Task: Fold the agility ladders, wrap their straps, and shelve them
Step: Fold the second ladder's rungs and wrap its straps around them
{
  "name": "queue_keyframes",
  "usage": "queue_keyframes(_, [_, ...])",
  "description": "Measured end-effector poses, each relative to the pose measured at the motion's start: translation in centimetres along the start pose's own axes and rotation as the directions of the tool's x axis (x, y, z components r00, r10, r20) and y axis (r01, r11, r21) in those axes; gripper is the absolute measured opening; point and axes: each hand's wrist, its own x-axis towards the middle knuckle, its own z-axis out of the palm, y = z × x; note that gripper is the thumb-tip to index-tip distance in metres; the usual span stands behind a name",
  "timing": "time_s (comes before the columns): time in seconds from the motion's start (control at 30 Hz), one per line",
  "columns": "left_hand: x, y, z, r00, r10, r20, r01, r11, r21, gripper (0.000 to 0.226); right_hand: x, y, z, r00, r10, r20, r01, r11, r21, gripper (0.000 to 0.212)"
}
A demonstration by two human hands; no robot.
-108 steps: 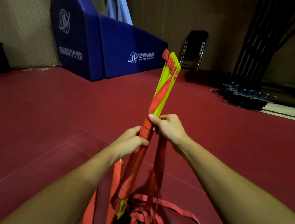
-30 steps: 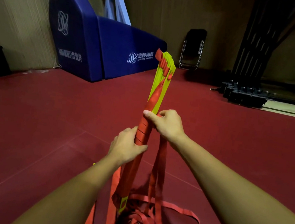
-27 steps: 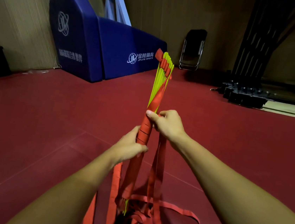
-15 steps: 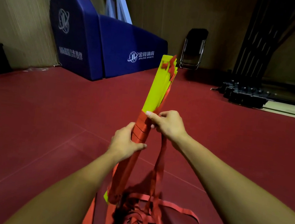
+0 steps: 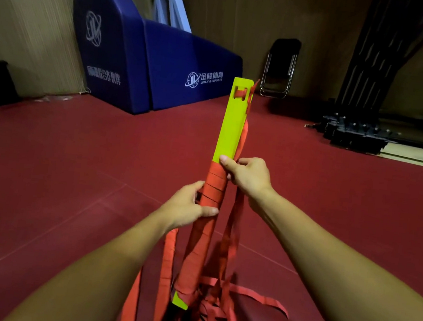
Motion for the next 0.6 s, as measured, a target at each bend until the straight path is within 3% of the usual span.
queue_keyframes(0.1, [0.1,-0.4,-0.2,0.992,0.027,-0.126,0.007,0.966,0.257,0.063,-0.1,0.0,-0.2,1.000,-0.006,0.008,0.006,0.999,-0.045,0.054])
queue_keyframes(0.2, [-0.5,0.3,0.2,0.964,0.067,-0.256,0.078,0.852,0.517,0.053,-0.6,-0.6,-0.1,1.000,-0.009,0.018,0.011,0.992,-0.125,0.067])
queue_keyframes(0.3, [-0.9,1.0,0.7,0.954,0.077,-0.289,0.124,0.778,0.616,0.050,-0.7,-1.0,0.3,0.998,-0.060,-0.011,0.057,0.983,-0.173,0.075])
queue_keyframes(0.37, [-0.8,1.2,0.6,0.966,0.064,-0.252,0.093,0.821,0.564,0.049,-0.6,-1.1,0.3,0.997,-0.082,-0.002,0.081,0.983,-0.166,0.065])
queue_keyframes(0.47, [-0.3,1.6,0.3,0.994,-0.032,-0.102,0.055,0.972,0.228,0.059,-0.5,-1.1,-0.1,0.993,-0.109,0.050,0.116,0.979,-0.170,0.053])
queue_keyframes(0.53, [0.2,1.0,0.0,0.998,-0.047,-0.050,0.049,0.998,0.044,0.064,-0.5,-1.0,-0.2,0.986,-0.143,0.086,0.156,0.971,-0.181,0.050])
queue_keyframes(0.6, [0.4,0.0,-0.4,0.999,0.002,-0.046,-0.001,1.000,0.020,0.060,-0.5,-0.9,-0.3,0.979,-0.167,0.115,0.185,0.967,-0.176,0.045])
